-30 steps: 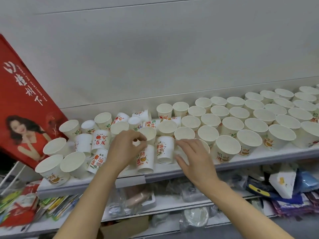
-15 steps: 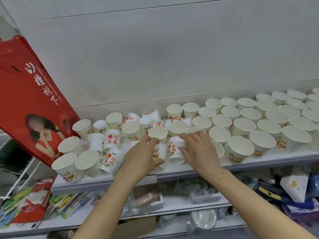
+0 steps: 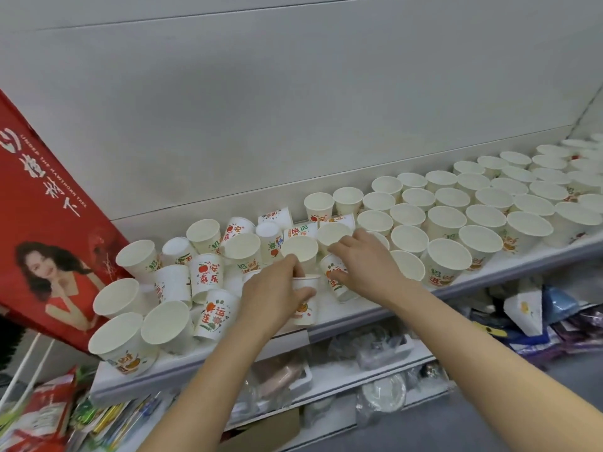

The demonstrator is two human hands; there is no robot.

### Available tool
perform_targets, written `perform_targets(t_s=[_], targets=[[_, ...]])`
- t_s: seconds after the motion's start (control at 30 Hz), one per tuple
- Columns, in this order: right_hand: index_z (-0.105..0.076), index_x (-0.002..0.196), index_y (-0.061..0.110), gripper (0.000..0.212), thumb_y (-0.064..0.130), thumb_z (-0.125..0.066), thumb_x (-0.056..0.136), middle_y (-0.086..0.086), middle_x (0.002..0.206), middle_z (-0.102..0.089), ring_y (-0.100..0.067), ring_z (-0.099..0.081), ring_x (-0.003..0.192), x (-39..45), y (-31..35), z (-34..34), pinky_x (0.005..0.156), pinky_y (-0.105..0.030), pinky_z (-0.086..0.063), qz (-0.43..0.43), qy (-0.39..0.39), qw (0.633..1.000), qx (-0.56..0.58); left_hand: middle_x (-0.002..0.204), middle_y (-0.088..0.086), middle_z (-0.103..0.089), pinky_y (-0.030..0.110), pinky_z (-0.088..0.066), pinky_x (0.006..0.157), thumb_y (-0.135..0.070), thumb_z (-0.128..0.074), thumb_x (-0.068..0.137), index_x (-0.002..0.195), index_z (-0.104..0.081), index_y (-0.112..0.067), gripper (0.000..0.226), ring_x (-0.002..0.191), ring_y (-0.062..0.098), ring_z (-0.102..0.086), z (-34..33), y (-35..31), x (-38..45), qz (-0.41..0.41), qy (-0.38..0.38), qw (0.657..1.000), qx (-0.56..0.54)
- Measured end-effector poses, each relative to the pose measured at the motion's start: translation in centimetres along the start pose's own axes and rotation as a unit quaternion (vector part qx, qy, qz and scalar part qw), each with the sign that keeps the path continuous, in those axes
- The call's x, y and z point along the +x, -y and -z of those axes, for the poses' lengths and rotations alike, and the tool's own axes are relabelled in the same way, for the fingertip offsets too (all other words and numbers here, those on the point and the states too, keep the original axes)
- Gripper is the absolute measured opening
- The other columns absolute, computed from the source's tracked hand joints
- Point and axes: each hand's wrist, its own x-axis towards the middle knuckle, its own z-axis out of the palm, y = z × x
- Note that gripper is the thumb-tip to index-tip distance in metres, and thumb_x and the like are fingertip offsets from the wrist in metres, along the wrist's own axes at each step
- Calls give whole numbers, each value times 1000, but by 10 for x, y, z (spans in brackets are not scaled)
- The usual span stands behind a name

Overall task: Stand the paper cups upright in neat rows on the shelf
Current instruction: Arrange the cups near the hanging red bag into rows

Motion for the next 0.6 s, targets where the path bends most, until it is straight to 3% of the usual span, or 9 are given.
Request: perform_targets(t_s=[0.23,0.47,0.53,0.6], targets=[[-55,120,14,44,42,-59,86,-7,121,-53,-27,-48,106,18,5,6,83,-35,-39,29,85,994,-58,81,-14,-62,31,-48,69,-44,-70,82,81,-54,-31,21,81,11,-57,-3,16,-6,-26,-34,999,-1],[-52,120,15,44,35,-64,83,-10,118,-47,-27,-50,104,26,6,3,76,-35,-43,12,123,992,-40,84,-14,-61,27,-37,62,-43,-68,84,81,-57,-30,17,80,8,-55,-11,21,-7,-11,-31,999,-15],[-57,111,16,34,28,-66,81,-7,110,-50,-25,-52,100,25,5,4,74,-34,-44,2,122,993,2,84,-15,-61,28,-41,63,-42,-69,84,81,-58,-31,15,81,8,-55,-12,24,-8,-3,-38,999,-34],[-63,90,18,14,23,-68,78,-2,95,-59,-21,-57,90,24,2,7,69,-33,-48,-25,116,990,75,83,-16,-63,31,-47,67,-40,-71,83,79,-60,-32,14,81,8,-57,-14,27,-7,5,-48,997,-68]])
